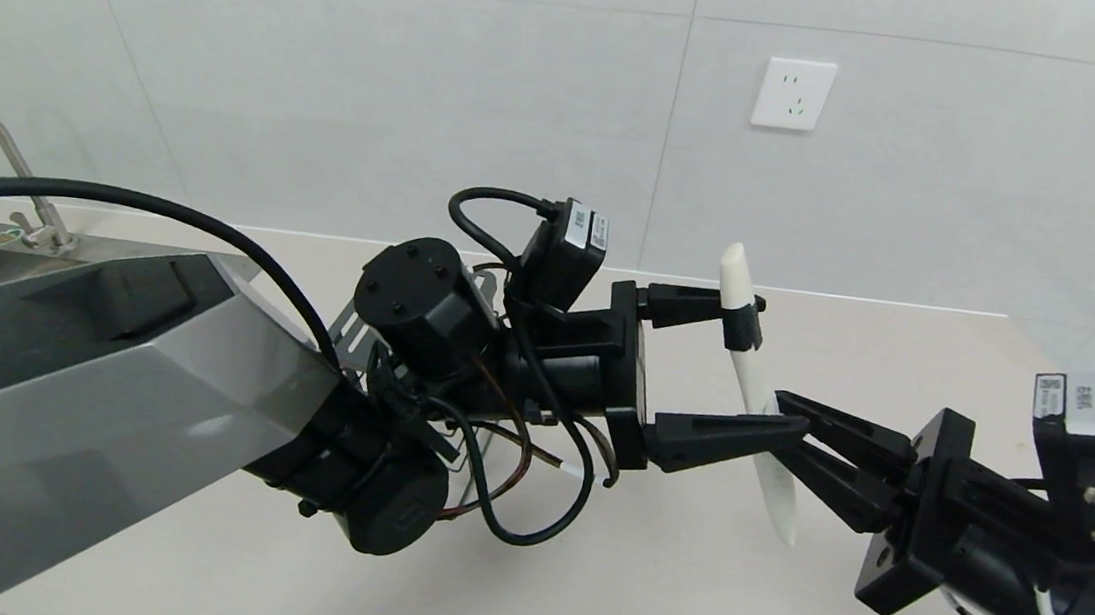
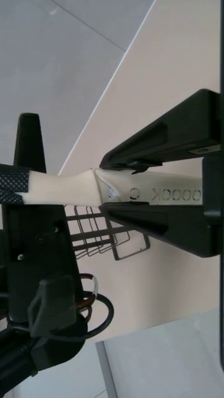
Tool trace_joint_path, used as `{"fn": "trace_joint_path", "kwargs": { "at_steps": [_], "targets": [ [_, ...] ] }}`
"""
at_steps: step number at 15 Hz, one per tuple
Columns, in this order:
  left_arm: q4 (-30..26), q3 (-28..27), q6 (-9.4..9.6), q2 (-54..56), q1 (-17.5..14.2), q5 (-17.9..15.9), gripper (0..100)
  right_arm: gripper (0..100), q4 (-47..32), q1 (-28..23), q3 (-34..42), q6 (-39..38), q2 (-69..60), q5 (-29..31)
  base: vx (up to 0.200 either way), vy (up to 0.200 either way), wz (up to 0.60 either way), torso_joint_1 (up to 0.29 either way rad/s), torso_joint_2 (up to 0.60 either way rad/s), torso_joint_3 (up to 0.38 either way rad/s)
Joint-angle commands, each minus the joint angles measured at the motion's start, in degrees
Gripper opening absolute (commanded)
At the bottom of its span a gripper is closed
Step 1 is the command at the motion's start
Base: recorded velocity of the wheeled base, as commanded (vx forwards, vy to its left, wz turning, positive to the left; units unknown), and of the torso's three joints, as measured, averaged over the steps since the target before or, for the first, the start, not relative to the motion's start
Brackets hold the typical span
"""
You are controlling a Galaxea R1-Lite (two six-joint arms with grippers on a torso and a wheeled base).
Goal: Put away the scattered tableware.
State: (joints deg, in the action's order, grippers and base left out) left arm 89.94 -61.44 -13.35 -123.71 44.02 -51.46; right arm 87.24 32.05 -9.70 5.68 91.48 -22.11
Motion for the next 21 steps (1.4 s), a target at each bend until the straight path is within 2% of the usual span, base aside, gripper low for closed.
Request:
{"fn": "trace_joint_path", "kwargs": {
  "at_steps": [1,6,7,11,14,16,17,19,20,21],
  "targets": [
    [0.06,-0.08,-0.01,0.31,0.01,0.22,0,0,0.04,0.03,-0.05,0.03,-0.07,-0.03,0.000,0.000,0.00,0.000,0.00,0.000],
    [0.06,-1.05,0.17,0.31,0.10,0.39,0,0,-0.05,-0.14,-0.58,0.47,-0.07,-0.03,0.000,0.000,0.00,0.000,0.00,0.000],
    [0.06,-1.05,0.25,0.40,0.10,0.66,0,100,-0.22,-0.23,-0.32,1.35,-0.07,-0.03,0.000,0.000,0.00,0.000,0.00,0.000],
    [0.06,-1.05,0.17,0.31,-0.25,3.82,0,100,-0.14,-0.67,1.79,1.44,-1.74,-0.03,0.000,0.000,0.00,0.000,0.00,0.000],
    [0.06,-2.02,0.17,0.58,-0.25,8.83,0,100,-0.31,-3.40,3.73,1.61,-5.78,-0.03,0.000,0.000,0.00,0.000,0.00,0.000],
    [0.06,-3.33,0.25,1.01,-0.87,14.28,0,100,-0.40,-5.95,8.47,1.61,-12.46,0.05,0.000,0.000,0.00,0.000,0.00,0.000],
    [0.06,-3.25,0.34,1.98,-1.22,15.95,0,100,-1.19,-7.62,9.70,1.70,-17.21,0.14,0.000,0.000,0.00,0.000,0.00,0.000],
    [0.06,-2.63,0.25,4.35,-1.57,17.71,0,100,-3.92,-12.63,9.70,1.88,-26.35,0.14,0.000,0.000,0.00,0.000,0.00,0.000],
    [0.06,-2.54,0.25,4.53,-1.66,17.79,0,100,-4.18,-12.98,9.70,1.97,-26.97,0.14,0.000,0.000,0.00,0.000,0.00,0.000],
    [0.06,-0.08,0.25,6.90,-1.66,17.88,0,100,-8.05,-15.26,9.70,1.97,-33.82,0.14,0.000,0.000,0.00,0.000,0.00,0.000]
  ]
}}
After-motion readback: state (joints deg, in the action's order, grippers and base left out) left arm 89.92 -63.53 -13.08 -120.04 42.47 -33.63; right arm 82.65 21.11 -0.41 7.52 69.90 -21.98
